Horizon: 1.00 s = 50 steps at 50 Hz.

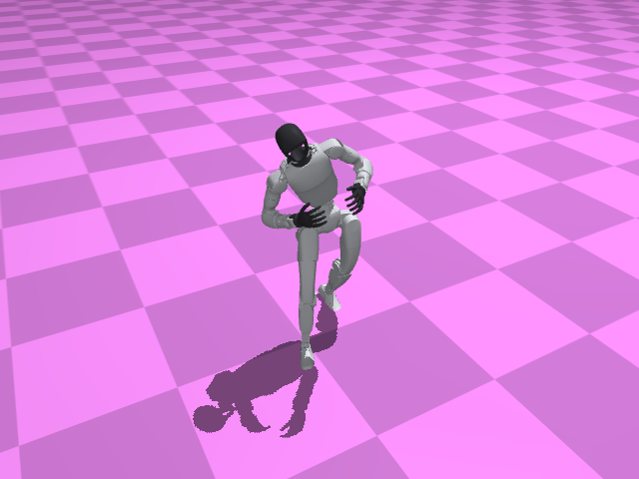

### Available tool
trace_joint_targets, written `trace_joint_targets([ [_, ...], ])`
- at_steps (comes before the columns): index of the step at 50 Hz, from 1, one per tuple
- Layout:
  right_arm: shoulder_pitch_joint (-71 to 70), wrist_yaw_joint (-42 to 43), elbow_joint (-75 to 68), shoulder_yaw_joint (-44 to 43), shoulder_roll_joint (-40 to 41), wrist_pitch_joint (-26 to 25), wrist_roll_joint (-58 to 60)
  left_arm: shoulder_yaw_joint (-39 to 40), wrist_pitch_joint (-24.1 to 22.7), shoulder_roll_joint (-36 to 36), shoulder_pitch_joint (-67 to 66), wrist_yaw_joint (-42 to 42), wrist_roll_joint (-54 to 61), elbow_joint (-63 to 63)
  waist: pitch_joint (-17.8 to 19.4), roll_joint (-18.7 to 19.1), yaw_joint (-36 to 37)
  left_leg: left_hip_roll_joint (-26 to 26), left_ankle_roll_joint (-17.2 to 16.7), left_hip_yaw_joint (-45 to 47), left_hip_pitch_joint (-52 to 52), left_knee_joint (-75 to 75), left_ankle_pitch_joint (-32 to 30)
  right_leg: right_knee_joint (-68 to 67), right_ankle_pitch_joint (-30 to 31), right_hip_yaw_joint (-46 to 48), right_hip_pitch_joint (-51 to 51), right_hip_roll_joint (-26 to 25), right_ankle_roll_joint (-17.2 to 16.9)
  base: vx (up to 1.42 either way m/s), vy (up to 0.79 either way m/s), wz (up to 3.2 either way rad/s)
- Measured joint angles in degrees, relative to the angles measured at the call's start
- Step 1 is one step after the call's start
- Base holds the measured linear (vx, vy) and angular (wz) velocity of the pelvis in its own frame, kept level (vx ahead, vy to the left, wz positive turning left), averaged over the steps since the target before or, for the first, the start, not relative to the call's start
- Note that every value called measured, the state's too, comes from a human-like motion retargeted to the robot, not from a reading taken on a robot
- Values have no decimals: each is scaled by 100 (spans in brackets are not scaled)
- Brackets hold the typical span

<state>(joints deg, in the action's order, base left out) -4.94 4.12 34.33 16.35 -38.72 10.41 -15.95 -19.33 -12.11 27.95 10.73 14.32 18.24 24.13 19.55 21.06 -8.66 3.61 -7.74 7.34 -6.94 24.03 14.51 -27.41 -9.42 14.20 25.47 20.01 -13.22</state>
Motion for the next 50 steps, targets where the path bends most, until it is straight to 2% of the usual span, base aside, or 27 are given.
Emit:
trace_joint_targets([
  [3, -126, -134, -302, 85, -95, -58, -325, 101, 61, 183, -778, -205, -463, 16, -89, 323, -341, -21, -76, 345, 428, 1317, -444, 327, 762, -325, -121, 55, 28, 94, -9, -41],
  [5, -290, -67, -481, 144, -54, -77, -582, 256, 212, 374, -1239, -207, -758, -70, 16, 542, -439, -172, -3, 668, 812, 2570, -473, -466, 695, -608, 93, 167, 303, 86, -4, -61],
  [7, -587, -68, -662, 260, -118, -300, -482, 459, 522, 412, -1637, -117, -852, -313, 435, 844, -498, -312, 540, 952, 865, 3418, -150, -1153, 95, -934, 31, 155, 874, 81, 1, -87],
  [8, -729, -20, -746, 299, -112, -345, -438, 548, 630, 452, -1866, -77, -933, -476, 631, 866, -501, -347, 652, 1120, 874, 3853, 56, -1741, -300, -1144, 76, 244, 928, 81, 2, -94],
  [10, -1146, 565, -1037, 296, -299, -630, 1150, 736, 824, 372, -2359, 50, -1099, -859, 915, 873, -399, -256, 866, 1419, 979, 4430, 435, -2569, -895, -1574, 129, 423, 1018, 79, 5, -103],
  [12, -1397, 60, -971, 643, -160, -600, 204, 927, 842, 253, -2928, -10, -924, -1166, 993, 873, -136, -30, 944, 1685, 1278, 4633, 720, -3062, -1283, -2012, 235, 545, 1122, 73, 12, -118],
  [13, -1679, -260, -978, 819, -153, -559, 150, 1060, 717, 186, -3201, -91, -863, -1325, 1016, 873, -12, 80, 962, 1829, 1508, 4660, 825, -3246, -1435, -2234, 340, 588, 1115, 69, 19, -125],
  [14, -2001, 523, -1080, 837, -232, -910, 1546, 1238, 746, 95, -3519, -13, -730, -1411, 1024, 873, 108, 120, 906, 2005, 1726, 4655, 891, -3419, -1565, -2436, 447, 613, 1119, 67, 22, -128],
  [15, -2344, 1856, -1229, 777, -352, -1456, 3667, 1439, 851, -8, -3860, 144, -562, -1461, 1024, 873, 226, 124, 814, 2197, 1939, 4633, 938, -3587, -1683, -2629, 557, 629, 1128, 66, 24, -114],
  [17, -2596, 670, -1038, 1259, -35, -927, 1248, 1584, 815, -92, -4332, -25, -154, -1649, 1023, 873, 336, 20, 701, 2542, 2249, 4435, 1004, -3711, -1834, -2819, 583, 726, 1078, 65, 26, -85],
  [18, -2742, 136, -989, 1364, 60, -815, 676, 1642, 785, -113, -4521, -120, -11, -1759, 1020, 873, 374, -148, 643, 2728, 2400, 4404, 1009, -3779, -1909, -2861, 574, 761, 1046, 65, 26, -59],
  [20, -2955, 72, -913, 1485, 340, -614, 328, 1658, 643, -215, -4772, -177, 151, -2020, 998, 873, 381, -407, 526, 2995, 2622, 4148, 964, -3681, -2022, -2842, 378, 870, 958, 65, 28, -36],
  [22, -2944, -165, -981, 1405, 350, -749, 699, 1629, 805, -375, -4776, -210, 596, -2286, 1001, 873, 445, -319, 423, 3012, 2530, 3179, 889, -3038, -1926, -2633, -217, 968, 993, 64, 30, -17],
  [23, -2861, 209, -1004, 1306, 402, -788, 1211, 1597, 814, -446, -4731, -151, 762, -2417, 974, 873, 485, -368, 334, 3027, 2502, 2843, 816, -2770, -1881, -2465, -531, 1023, 993, 68, 30, 1],
  [25, -2491, 182, -928, 1254, 640, -734, 466, 1533, 804, -592, -4544, -77, 1162, -2604, 887, 873, 602, -465, 168, 3024, 2388, 2109, 708, -2139, -1681, -2048, -1242, 1083, 938, 71, 31, 28],
  [27, -2051, -269, -962, 1061, 718, -590, 502, 1394, 601, -690, -4224, -152, 1305, -2736, 510, 873, 854, -482, 174, 2908, 2398, 1289, 520, -1628, -1293, -1652, -1753, 1068, 857, 73, 33, 80],
  [30, -875, -113, -866, 548, 887, -486, 617, 1238, 538, -645, -3922, -175, 1313, -2593, -317, 839, 1420, -773, -5, 2352, 2692, 913, 152, -2041, -524, -1437, -1849, 696, 979, 78, 29, 91],
  [32, -367, -119, -815, 343, 930, -473, 852, 1146, 515, -609, -3457, -108, 1280, -2415, -507, 660, 1588, -669, 25, 1703, 2671, 689, -239, -2759, 204, -1352, -1718, 484, 1113, 75, 24, 107],
  [33, -173, -105, -805, 270, 961, -473, 908, 1087, 502, -565, -3126, -35, 1259, -2326, -528, 485, 1617, -585, 164, 1464, 2657, 784, -251, -3219, 511, -1319, -1610, 452, 1142, 72, 19, 140],
  [35, 140, 51, -830, 189, 1050, -452, 849, 903, 492, -449, -2277, 136, 1212, -2158, -457, 84, 1608, -468, 546, 1093, 2676, 1332, 116, -4123, 806, -1416, -1418, 187, 1005, 69, 12, 172],
  [37, 383, 301, -947, 161, 1078, -436, 790, 599, 478, -346, -1160, 283, 1210, -2092, -324, -322, 1601, -396, 844, 741, 2801, 2055, 588, -5028, 514, -1504, -1098, -241, 758, 64, 2, 183],
  [38, 493, 395, -1000, 117, 1039, -487, 763, 443, 525, -316, -552, 345, 1194, -2100, -205, -486, 1625, -390, 912, 590, 2788, 2330, 777, -5275, 198, -1286, -1045, -263, 834, 64, -2, 163],
  [40, 619, 598, -980, -54, 874, -399, 919, 210, 581, -337, 620, 441, 1089, -2106, 60, -820, 1607, -279, 951, 338, 2658, 2570, 1011, -5658, -248, -706, -830, 70, 1156, 64, -3, 150],
  [42, 797, 409, -788, -237, 683, -348, 848, 110, 564, -374, 1397, 438, 938, -1987, 207, -1126, 1403, -128, 875, 88, 2370, 2416, 1075, -5562, -511, -312, -623, 300, 1319, 66, -4, 143],
  [45, 1186, 97, -320, -393, 512, -195, 361, 95, 363, -414, 1706, 454, 875, -1564, 140, -1453, 950, -9, 663, -298, 1689, 1632, 929, -4508, -585, -126, -398, 152, 1135, 70, -6, 98],
  [47, 1262, -3, -176, -394, 369, -235, 278, 168, 302, -533, 1614, 506, 1095, -1344, 75, -1497, 789, -23, 652, -468, 908, 424, 519, -2865, -373, -98, -555, -166, 1081, 71, -7, 18],
  [50, 1391, -106, -130, -405, 145, -258, 330, 277, 180, -683, 1056, 388, 1375, -1092, -202, -1590, 531, -106, 474, -557, 239, -327, -61, -133, 278, -135, -1048, -570, 599, 78, -12, 24],
])
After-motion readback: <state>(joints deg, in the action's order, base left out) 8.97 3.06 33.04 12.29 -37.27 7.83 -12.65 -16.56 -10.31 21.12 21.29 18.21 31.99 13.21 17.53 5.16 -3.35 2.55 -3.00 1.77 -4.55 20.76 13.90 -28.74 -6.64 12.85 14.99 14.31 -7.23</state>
